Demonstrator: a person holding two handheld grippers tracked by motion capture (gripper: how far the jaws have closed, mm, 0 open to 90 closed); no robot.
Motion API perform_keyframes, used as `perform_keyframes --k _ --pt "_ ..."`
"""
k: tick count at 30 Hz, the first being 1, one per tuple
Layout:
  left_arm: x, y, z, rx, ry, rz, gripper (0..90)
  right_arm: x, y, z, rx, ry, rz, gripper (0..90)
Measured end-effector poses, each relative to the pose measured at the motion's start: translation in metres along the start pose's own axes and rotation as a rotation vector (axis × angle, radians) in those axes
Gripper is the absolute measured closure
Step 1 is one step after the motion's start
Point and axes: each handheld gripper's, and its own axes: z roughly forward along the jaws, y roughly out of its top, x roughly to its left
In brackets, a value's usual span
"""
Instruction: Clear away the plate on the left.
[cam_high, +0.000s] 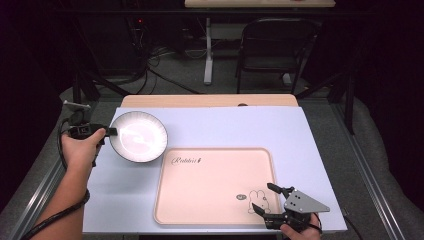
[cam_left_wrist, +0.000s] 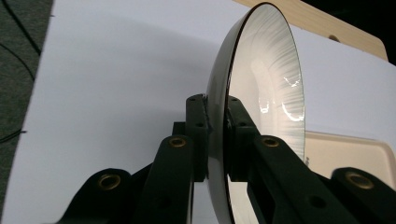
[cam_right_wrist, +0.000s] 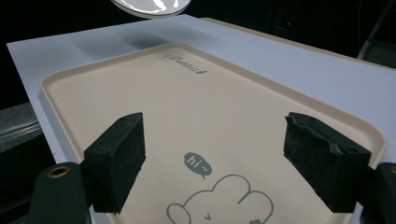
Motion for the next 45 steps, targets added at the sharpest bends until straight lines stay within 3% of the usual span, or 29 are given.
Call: perform_keyframes --k 10,18,27,45 --pt "-0.032 -0.007 0.014 0.041 -0.066 0.085 82.3 -0.003 -0.002 0.001 -0.003 0.001 0.019 20.2" --pt "-0.06 -0.013 0.022 0.071 -0.115 0.146 82.3 -0.002 0.0 0.002 -0.001 0.007 0.007 20.3" --pt "-0.086 -0.028 0.038 0.114 -0.174 0.207 82.2 -0.001 0.0 0.005 0.004 0.01 0.007 20.2" --pt "-0.125 -0.057 0.065 0.202 -0.24 0.308 81.8 0.0 0.001 0.005 0.001 0.01 -0.007 20.2"
